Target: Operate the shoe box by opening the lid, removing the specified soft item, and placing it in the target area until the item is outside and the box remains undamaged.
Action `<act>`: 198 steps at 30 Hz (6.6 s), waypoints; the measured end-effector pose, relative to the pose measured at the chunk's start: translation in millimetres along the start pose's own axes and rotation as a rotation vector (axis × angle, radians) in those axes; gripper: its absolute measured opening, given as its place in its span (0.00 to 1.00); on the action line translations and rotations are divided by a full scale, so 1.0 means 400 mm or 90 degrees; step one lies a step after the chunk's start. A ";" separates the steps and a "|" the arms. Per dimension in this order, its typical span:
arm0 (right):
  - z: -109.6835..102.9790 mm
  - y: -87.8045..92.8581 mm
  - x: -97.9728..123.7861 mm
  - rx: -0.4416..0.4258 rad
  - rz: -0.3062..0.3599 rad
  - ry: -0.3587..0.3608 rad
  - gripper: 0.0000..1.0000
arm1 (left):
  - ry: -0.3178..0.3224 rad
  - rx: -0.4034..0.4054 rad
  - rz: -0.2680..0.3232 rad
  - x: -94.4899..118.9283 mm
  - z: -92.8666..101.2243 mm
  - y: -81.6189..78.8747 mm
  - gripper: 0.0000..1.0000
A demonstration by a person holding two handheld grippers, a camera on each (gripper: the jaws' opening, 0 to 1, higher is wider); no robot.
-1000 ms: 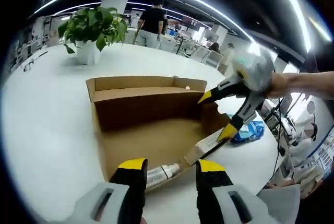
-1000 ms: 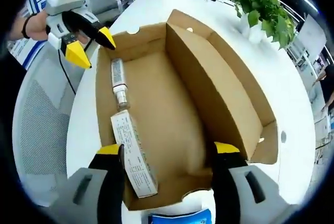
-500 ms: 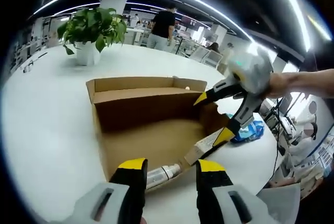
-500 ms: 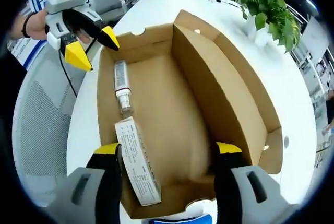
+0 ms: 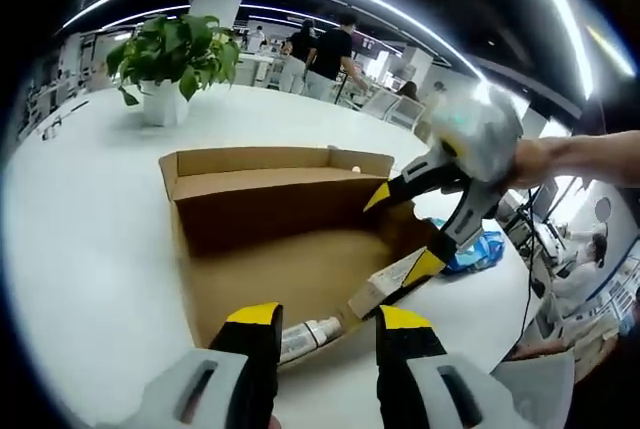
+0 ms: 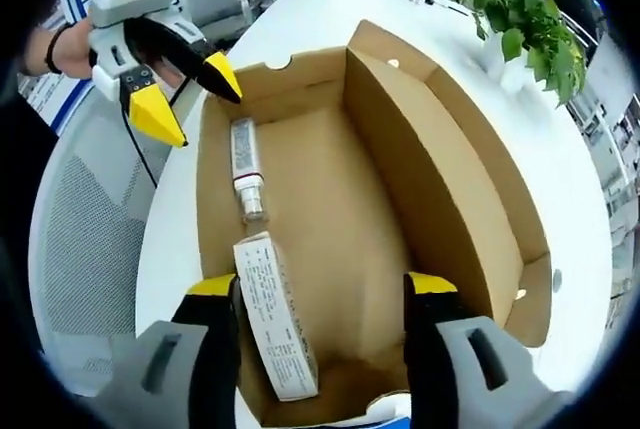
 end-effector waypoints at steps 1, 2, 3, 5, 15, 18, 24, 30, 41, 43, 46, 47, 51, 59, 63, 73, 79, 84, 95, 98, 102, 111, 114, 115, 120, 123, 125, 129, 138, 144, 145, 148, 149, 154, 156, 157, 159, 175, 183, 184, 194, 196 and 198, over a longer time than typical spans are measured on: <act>0.001 -0.001 0.002 0.004 0.000 0.003 0.63 | 0.001 -0.001 0.000 -0.001 -0.001 -0.001 0.37; 0.001 -0.003 0.004 0.007 0.001 0.005 0.62 | 0.001 -0.002 0.000 0.000 -0.003 0.000 0.37; -0.001 -0.003 0.005 0.009 0.002 0.004 0.62 | 0.000 -0.002 0.000 0.000 -0.005 -0.001 0.37; -0.006 -0.007 0.004 0.005 0.010 -0.006 0.60 | -0.002 0.000 0.001 0.000 -0.009 -0.001 0.37; -0.025 -0.008 -0.035 0.089 -0.044 -0.003 0.55 | -0.006 0.001 0.001 0.005 -0.003 0.001 0.37; -0.033 -0.004 -0.051 0.086 -0.057 -0.002 0.50 | -0.007 0.003 0.002 0.005 -0.006 0.001 0.37; -0.028 0.015 -0.064 0.079 -0.084 0.007 0.48 | -0.010 0.004 0.004 0.007 -0.009 0.000 0.37; -0.033 0.040 -0.073 0.058 -0.106 -0.001 0.36 | -0.010 0.005 0.005 0.010 -0.008 -0.001 0.37; -0.044 0.043 -0.054 0.021 -0.069 0.014 0.18 | -0.007 0.002 0.004 0.011 -0.006 -0.002 0.37; -0.042 0.039 -0.049 0.020 -0.065 0.020 0.18 | -0.007 0.002 0.005 0.012 -0.004 -0.003 0.37; -0.032 0.034 -0.034 0.003 -0.050 0.032 0.18 | -0.007 -0.001 0.007 0.013 -0.004 -0.007 0.37; -0.028 0.032 -0.027 -0.007 -0.043 0.037 0.18 | -0.007 -0.002 0.007 0.014 -0.003 -0.008 0.37; -0.016 0.025 -0.003 -0.031 -0.020 0.051 0.18 | -0.007 -0.004 0.009 0.016 -0.002 -0.012 0.37; -0.006 0.008 0.046 -0.050 0.014 0.075 0.18 | -0.003 -0.009 0.012 0.025 0.014 -0.017 0.37; -0.007 -0.001 0.070 -0.045 0.023 0.086 0.18 | 0.000 -0.012 0.013 0.024 0.016 -0.016 0.37; -0.014 -0.016 0.121 -0.040 0.040 0.111 0.18 | 0.006 -0.024 0.019 0.037 0.034 -0.030 0.37; -0.027 -0.020 0.161 -0.039 0.053 0.123 0.18 | 0.011 -0.030 0.021 0.044 0.044 -0.033 0.37; -0.028 -0.014 0.197 -0.049 0.067 0.139 0.18 | 0.018 -0.037 0.019 0.046 0.058 -0.032 0.37; -0.031 0.027 0.263 -0.057 0.065 0.176 0.18 | 0.031 -0.051 0.018 0.047 0.079 -0.038 0.37; -0.035 0.051 0.282 -0.067 0.063 0.186 0.18 | 0.033 -0.056 0.017 0.047 0.086 -0.039 0.37; -0.045 0.088 0.297 -0.079 0.055 0.196 0.18 | 0.038 -0.061 0.015 0.047 0.095 -0.040 0.37; -0.077 0.179 0.324 -0.110 0.030 0.212 0.18 | 0.047 -0.069 0.012 0.041 0.112 -0.044 0.37; -0.086 0.204 0.334 -0.121 0.026 0.217 0.18 | 0.050 -0.072 0.011 0.036 0.118 -0.045 0.37; -0.087 0.208 0.335 -0.122 0.025 0.217 0.18 | 0.050 -0.073 0.010 0.036 0.119 -0.045 0.37; -0.114 0.258 0.349 -0.141 0.017 0.220 0.18 | 0.057 -0.079 0.008 0.028 0.133 -0.048 0.37; -0.129 0.285 0.355 -0.149 0.011 0.221 0.18 | 0.060 -0.081 0.006 0.023 0.141 -0.049 0.37; -0.140 0.305 0.361 -0.157 0.009 0.222 0.18 | 0.062 -0.083 0.005 0.021 0.146 -0.048 0.37; -0.159 0.354 0.372 -0.177 0.001 0.225 0.18 | 0.067 -0.089 -0.001 0.014 0.157 -0.045 0.37; -0.198 0.452 0.408 -0.224 -0.014 0.239 0.18 | 0.077 -0.099 -0.009 0.000 0.180 -0.044 0.37; -0.230 0.513 0.421 -0.253 -0.023 0.247 0.18 | 0.082 -0.101 -0.012 -0.007 0.191 -0.043 0.37; -0.237 0.523 0.423 -0.258 -0.026 0.248 0.18 | 0.082 -0.102 -0.012 -0.007 0.192 -0.043 0.37; -0.249 0.540 0.425 -0.266 -0.028 0.249 0.18 | 0.082 -0.103 -0.013 -0.010 0.194 -0.042 0.37; -0.255 0.548 0.427 -0.269 -0.029 0.250 0.18 | 0.082 -0.103 -0.013 -0.010 0.196 -0.041 0.37; -0.276 0.581 0.434 -0.283 -0.035 0.254 0.18 | 0.082 -0.104 -0.016 -0.012 0.202 -0.038 0.37; -0.285 0.593 0.437 -0.289 -0.038 0.254 0.18 | 0.082 -0.105 -0.017 -0.014 0.204 -0.038 0.37; -0.289 0.600 0.439 -0.291 -0.040 0.255 0.18 | 0.082 -0.105 -0.017 -0.015 0.206 -0.038 0.37; -0.293 0.613 0.441 -0.299 -0.040 0.256 0.18 | 0.083 -0.106 -0.018 -0.017 0.211 -0.038 0.37; -0.294 0.689 0.465 -0.333 -0.048 0.265 0.18 | 0.086 -0.109 -0.025 -0.033 0.237 -0.034 0.37; -0.256 0.701 0.489 -0.323 -0.057 0.266 0.18 | 0.072 -0.100 -0.027 -0.028 0.227 -0.029 0.38; -0.250 0.700 0.493 -0.321 -0.057 0.267 0.18 | 0.071 -0.099 -0.028 -0.028 0.225 -0.029 0.38; -0.167 0.713 0.536 -0.286 -0.083 0.274 0.18 | 0.053 -0.077 -0.021 -0.028 0.211 -0.029 0.38; -0.148 0.716 0.545 -0.281 -0.087 0.273 0.18 | 0.048 -0.073 -0.020 -0.026 0.208 -0.028 0.38; -0.132 0.712 0.553 -0.273 -0.092 0.272 0.18 | 0.043 -0.067 -0.019 -0.026 0.203 -0.026 0.38</act>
Point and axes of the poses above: the point that each gripper's makers call its tool centre point, and the gripper's own axes: x roughly backward along the fingers, z roughly to its right, y roughly out of its underside, the point moved 8 cm from there along x, roughly backward along the fingers, and after that the axes turned 2 degrees about z, right-handed, at the moved point
